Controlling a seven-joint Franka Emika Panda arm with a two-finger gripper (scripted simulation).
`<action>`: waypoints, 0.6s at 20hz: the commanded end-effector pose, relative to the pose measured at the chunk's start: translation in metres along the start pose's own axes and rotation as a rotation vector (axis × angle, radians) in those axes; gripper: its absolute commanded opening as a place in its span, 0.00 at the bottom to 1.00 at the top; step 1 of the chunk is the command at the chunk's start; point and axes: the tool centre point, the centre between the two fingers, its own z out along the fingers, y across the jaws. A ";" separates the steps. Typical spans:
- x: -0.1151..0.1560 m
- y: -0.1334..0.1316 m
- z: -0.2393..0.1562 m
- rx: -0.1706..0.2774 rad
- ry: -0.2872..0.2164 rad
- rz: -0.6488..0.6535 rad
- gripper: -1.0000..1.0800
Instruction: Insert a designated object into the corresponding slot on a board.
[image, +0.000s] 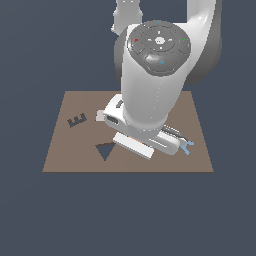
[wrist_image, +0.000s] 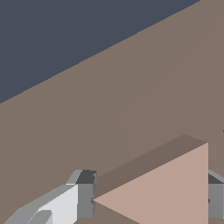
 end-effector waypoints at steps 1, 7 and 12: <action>0.001 0.003 0.000 0.000 0.000 -0.034 0.00; 0.002 0.014 -0.001 0.000 0.001 -0.153 0.00; 0.006 0.026 -0.002 0.000 0.001 -0.288 0.00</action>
